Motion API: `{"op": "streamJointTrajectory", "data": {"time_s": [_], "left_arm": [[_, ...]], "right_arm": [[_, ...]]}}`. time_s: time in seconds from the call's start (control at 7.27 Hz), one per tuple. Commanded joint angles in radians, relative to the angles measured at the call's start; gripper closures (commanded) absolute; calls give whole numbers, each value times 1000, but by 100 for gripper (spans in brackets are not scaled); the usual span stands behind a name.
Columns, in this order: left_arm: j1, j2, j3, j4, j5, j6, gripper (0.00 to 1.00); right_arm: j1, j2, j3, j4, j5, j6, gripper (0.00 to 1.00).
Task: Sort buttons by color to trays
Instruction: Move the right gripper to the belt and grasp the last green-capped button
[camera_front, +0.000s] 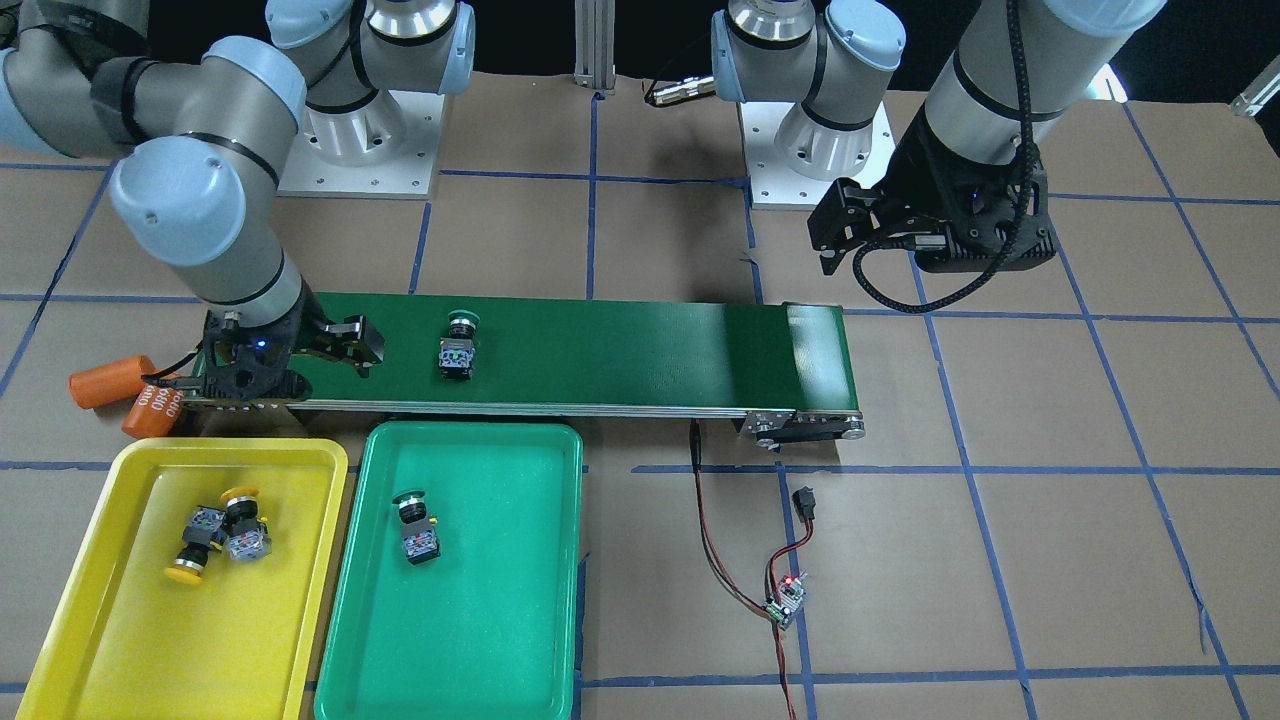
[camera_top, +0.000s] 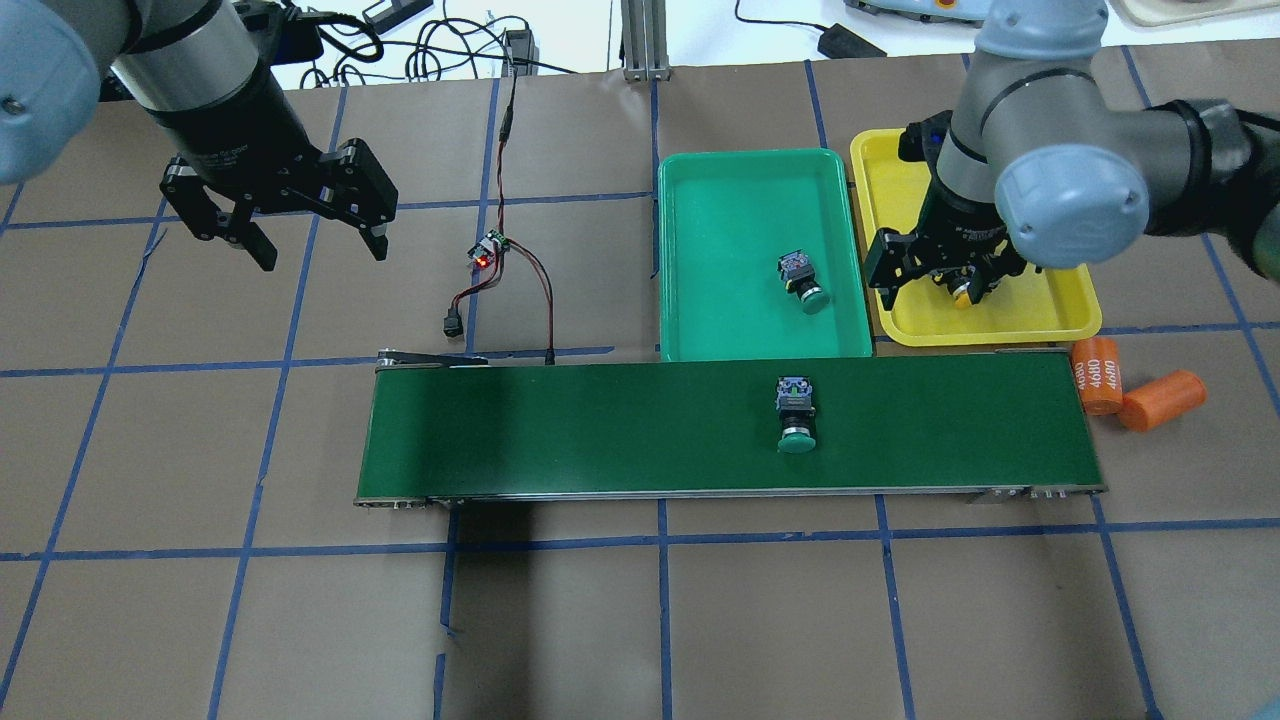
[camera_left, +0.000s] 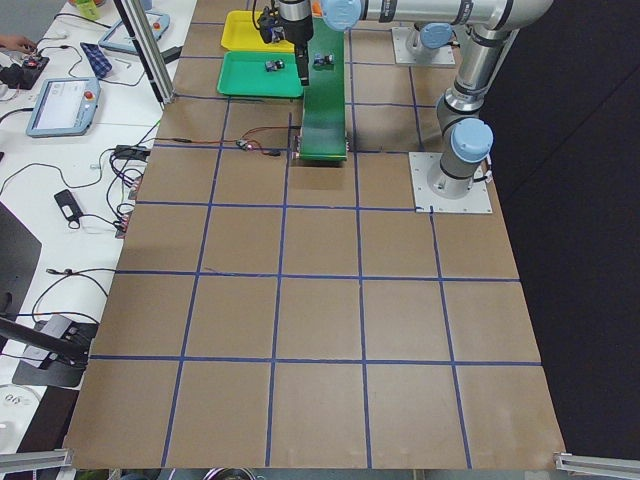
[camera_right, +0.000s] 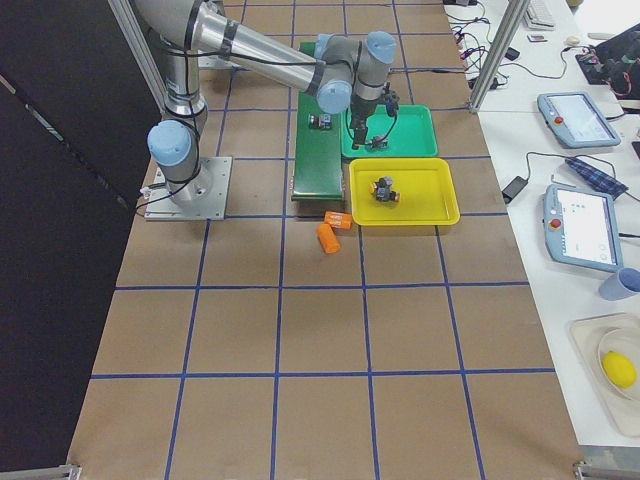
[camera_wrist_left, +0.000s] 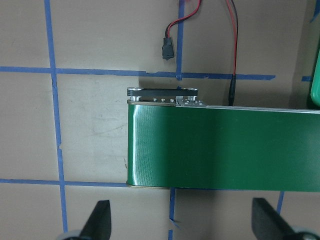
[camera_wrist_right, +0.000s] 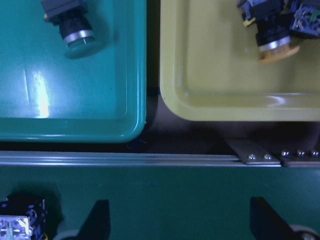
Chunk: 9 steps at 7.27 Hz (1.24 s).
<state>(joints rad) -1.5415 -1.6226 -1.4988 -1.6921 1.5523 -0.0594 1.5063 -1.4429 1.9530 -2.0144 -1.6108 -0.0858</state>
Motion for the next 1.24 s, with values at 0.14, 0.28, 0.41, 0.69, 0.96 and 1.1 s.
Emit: {"op": "streamJointTrajectory", "data": {"time_s": [0.14, 0.28, 0.41, 0.69, 0.96, 1.1], "left_arm": [[-6, 6, 0, 5, -81, -24, 0], [-5, 10, -1, 12, -78, -20, 0], [-5, 10, -6, 25, -75, -19, 0], [-5, 15, -11, 32, -70, -20, 0], [-5, 21, -20, 32, -70, -28, 0], [-5, 24, -23, 32, -70, -28, 0]], "right_arm": [[3, -56, 142, -153, 2, 3, 0], [5, -57, 141, -153, 2, 4, 0], [9, -60, 141, -152, 2, 20, 0], [64, -60, 141, -153, 2, 102, 0], [84, -56, 145, -155, 3, 141, 0], [84, -48, 139, -155, 2, 141, 0]]}}
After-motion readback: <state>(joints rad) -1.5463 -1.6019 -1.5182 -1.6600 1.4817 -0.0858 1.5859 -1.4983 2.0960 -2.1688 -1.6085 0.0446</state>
